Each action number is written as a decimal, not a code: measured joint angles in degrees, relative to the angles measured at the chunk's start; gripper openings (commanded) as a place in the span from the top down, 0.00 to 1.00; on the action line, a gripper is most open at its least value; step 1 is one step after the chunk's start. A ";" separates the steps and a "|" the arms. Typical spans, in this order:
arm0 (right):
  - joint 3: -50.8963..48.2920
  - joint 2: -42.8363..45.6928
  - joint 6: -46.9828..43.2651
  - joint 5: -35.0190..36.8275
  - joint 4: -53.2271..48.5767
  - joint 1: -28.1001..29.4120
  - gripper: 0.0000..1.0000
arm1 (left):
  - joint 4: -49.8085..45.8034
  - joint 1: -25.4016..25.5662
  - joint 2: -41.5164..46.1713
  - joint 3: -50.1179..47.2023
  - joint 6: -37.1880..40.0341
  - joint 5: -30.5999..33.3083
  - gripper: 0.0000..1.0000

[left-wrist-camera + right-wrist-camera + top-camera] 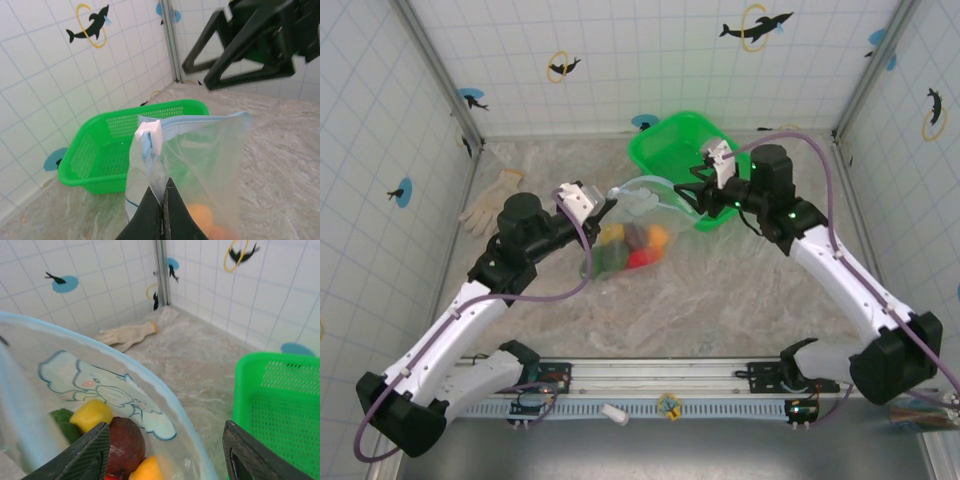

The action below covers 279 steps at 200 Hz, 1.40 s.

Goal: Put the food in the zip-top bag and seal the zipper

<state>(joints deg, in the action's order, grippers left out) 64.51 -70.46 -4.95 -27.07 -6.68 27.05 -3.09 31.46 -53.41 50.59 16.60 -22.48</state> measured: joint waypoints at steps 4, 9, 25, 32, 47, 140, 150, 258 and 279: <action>0.00 0.76 -0.26 -0.24 0.26 0.00 0.40 | -0.35 0.00 0.00 0.02 -0.11 -0.42 1.00; 0.02 1.66 -0.48 -0.72 0.61 0.00 0.41 | -0.66 0.00 0.00 0.04 -0.15 -0.85 1.00; 0.37 3.23 -1.62 -4.04 0.85 0.00 0.42 | -1.44 0.00 -0.09 0.17 -0.11 -3.26 1.00; 0.85 3.23 -2.10 -5.73 0.87 0.07 0.44 | -1.68 0.00 -0.24 0.37 -0.11 -4.33 1.00; 2.56 2.08 -3.30 -9.81 0.61 0.44 0.46 | -2.32 0.00 -0.85 0.94 -0.11 -6.14 1.00; 17.97 -13.00 -13.88 -24.41 -6.47 8.94 0.47 | -3.19 0.00 -3.48 1.66 -0.11 -11.52 1.00; 19.45 -14.32 -14.97 -24.76 -7.78 9.84 0.48 | -3.30 0.00 -3.50 1.66 -0.11 -11.65 1.00; 21.64 -18.34 -19.32 -25.88 -15.54 10.84 0.98 | -3.85 0.00 -3.48 1.64 -0.07 -12.02 1.00; 21.64 -18.10 -19.32 -26.03 -15.54 10.78 0.99 | -3.80 0.00 -3.48 1.64 -0.07 -12.02 1.00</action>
<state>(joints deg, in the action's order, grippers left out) 86.15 -88.55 -24.27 -53.10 -22.22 37.82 -6.90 31.46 -56.88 52.23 16.53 -34.50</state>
